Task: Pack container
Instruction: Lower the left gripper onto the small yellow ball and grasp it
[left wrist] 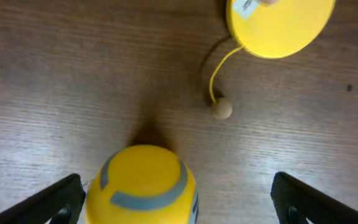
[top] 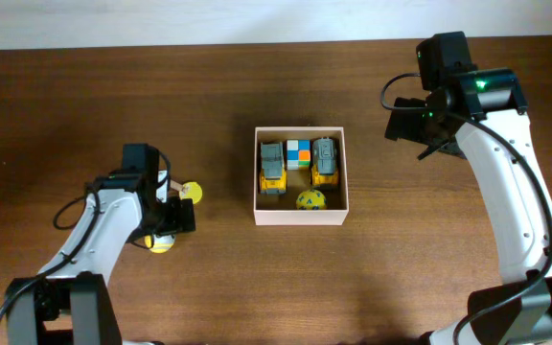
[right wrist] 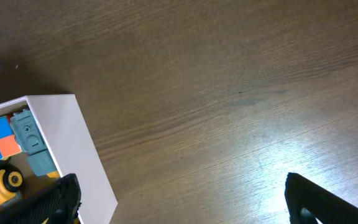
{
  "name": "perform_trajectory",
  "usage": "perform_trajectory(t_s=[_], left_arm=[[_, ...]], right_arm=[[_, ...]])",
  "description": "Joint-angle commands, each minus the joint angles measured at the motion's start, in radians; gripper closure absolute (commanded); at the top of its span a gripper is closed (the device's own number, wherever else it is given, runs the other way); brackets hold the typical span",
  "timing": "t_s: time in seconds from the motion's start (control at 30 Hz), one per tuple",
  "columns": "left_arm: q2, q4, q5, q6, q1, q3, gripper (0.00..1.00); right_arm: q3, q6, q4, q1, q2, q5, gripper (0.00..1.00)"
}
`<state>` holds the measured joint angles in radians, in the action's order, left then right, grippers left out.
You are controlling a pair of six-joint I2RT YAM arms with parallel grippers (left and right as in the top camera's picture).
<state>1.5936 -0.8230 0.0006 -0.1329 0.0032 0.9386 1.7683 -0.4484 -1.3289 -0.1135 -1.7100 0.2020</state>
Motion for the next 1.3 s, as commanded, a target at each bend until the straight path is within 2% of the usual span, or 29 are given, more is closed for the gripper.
perform_trajectory(t_s=[0.0, 0.37, 0.7, 0.83, 0.9, 0.93, 1.17, 1.27], left_arm=[[-0.005, 0.027, 0.003, -0.012, 0.004, -0.022, 0.02], [-0.005, 0.032, -0.023, -0.012, 0.004, -0.041, 0.03], [-0.005, 0.095, -0.023, -0.012, 0.005, -0.101, 0.04], [-0.005, 0.096, -0.032, -0.012, 0.005, -0.103, 0.07], [-0.005, 0.095, -0.05, -0.012, 0.005, -0.103, 0.11], [-0.005, 0.096, -0.05, -0.012, 0.005, -0.103, 0.16], [-0.005, 0.097, -0.05, -0.013, 0.005, -0.103, 0.28], [-0.005, 0.097, -0.05, -0.013, 0.005, -0.104, 0.41]], right_arm=[[0.008, 0.0, 0.0, 0.003, 0.019, 0.02, 0.01], [0.008, 0.0, 0.0, 0.003, 0.019, 0.02, 0.01], [0.008, 0.0, 0.0, 0.004, 0.019, 0.02, 0.01], [0.008, 0.0, 0.0, 0.004, 0.019, 0.02, 0.01], [0.008, 0.0, 0.001, 0.004, 0.019, 0.02, 0.01], [0.008, 0.0, 0.0, 0.003, 0.019, 0.02, 0.01], [0.008, 0.0, 0.0, 0.003, 0.019, 0.02, 0.01], [0.008, 0.0, 0.0, 0.003, 0.019, 0.02, 0.01]])
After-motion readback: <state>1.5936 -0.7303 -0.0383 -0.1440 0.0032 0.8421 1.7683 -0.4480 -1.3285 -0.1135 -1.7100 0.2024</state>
